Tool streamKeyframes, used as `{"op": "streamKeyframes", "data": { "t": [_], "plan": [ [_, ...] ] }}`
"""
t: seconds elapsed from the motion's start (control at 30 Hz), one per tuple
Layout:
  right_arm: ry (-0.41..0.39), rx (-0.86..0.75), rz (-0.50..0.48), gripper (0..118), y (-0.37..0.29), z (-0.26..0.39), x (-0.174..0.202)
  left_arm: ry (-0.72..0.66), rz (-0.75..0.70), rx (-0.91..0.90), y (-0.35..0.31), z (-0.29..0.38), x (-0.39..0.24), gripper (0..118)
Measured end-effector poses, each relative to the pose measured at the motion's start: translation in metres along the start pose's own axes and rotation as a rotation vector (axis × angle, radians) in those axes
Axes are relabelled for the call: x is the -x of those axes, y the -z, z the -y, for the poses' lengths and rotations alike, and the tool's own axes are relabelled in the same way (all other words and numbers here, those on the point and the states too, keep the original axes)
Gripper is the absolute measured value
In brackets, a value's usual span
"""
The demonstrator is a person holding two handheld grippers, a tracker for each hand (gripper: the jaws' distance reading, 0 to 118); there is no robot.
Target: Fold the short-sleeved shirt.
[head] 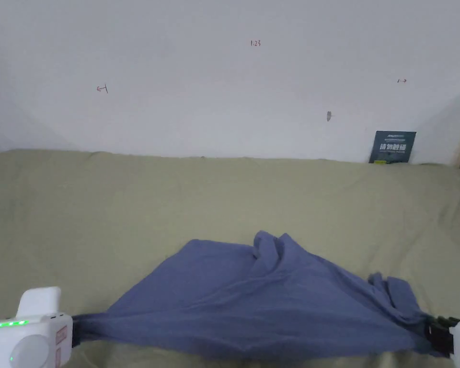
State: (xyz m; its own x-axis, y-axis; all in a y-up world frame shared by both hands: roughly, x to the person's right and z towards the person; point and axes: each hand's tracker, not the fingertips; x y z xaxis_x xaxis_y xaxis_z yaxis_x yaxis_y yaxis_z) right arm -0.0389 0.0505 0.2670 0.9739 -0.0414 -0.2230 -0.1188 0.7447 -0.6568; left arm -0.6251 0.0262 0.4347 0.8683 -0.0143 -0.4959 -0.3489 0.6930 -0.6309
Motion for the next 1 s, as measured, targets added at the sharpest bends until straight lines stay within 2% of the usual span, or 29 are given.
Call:
{"op": "streamKeyframes", "data": {
  "t": [0.27, 0.57, 0.63, 0.67, 0.7, 0.73, 0.77, 0.8, 0.83, 0.87, 0.93, 1.0],
  "plan": [
    [0.073, 0.058, -0.004, 7, -0.012, 0.069, -0.017, -0.034, 0.015, 0.059, -0.007, 0.048, 0.026, 0],
    [0.119, 0.126, 0.034, 7, 0.005, 0.084, -0.022, -0.031, 0.019, 0.115, 0.012, 0.067, 0.022, 0],
    [0.115, 0.139, 0.035, 11, 0.004, 0.082, -0.019, -0.033, 0.026, 0.122, 0.012, 0.068, 0.022, 0],
    [0.12, 0.15, 0.031, 25, 0.004, 0.081, -0.019, -0.032, 0.03, 0.122, 0.012, 0.068, 0.022, 8],
    [0.123, 0.158, 0.03, 68, 0.004, 0.079, -0.018, -0.032, 0.037, 0.119, 0.018, 0.071, 0.027, 47],
    [0.135, 0.163, 0.039, 102, 0.007, 0.079, -0.02, -0.029, 0.044, 0.113, 0.017, 0.07, 0.029, 95],
    [0.158, 0.187, 0.027, 102, 0.005, 0.077, -0.022, -0.025, 0.04, 0.107, 0.018, 0.069, 0.029, 95],
    [0.189, 0.182, -0.011, 110, 0.0, 0.076, -0.022, -0.02, 0.034, 0.118, 0.018, 0.069, 0.03, 111],
    [0.207, 0.11, -0.033, 118, -0.011, 0.073, -0.02, 0.004, 0.06, 0.048, -0.003, 0.064, 0.024, 118],
    [0.209, 0.092, -0.033, 118, -0.021, 0.065, -0.014, 0.009, 0.06, 0.06, -0.013, 0.063, 0.025, 114],
    [0.202, 0.097, -0.015, 118, -0.038, 0.057, -0.003, 0.008, 0.073, 0.051, -0.033, 0.061, 0.024, 114],
    [0.213, 0.092, -0.081, 118, -0.047, 0.058, 0.011, -0.005, 0.122, 0.024, -0.045, 0.063, 0.026, 114]
  ]
}}
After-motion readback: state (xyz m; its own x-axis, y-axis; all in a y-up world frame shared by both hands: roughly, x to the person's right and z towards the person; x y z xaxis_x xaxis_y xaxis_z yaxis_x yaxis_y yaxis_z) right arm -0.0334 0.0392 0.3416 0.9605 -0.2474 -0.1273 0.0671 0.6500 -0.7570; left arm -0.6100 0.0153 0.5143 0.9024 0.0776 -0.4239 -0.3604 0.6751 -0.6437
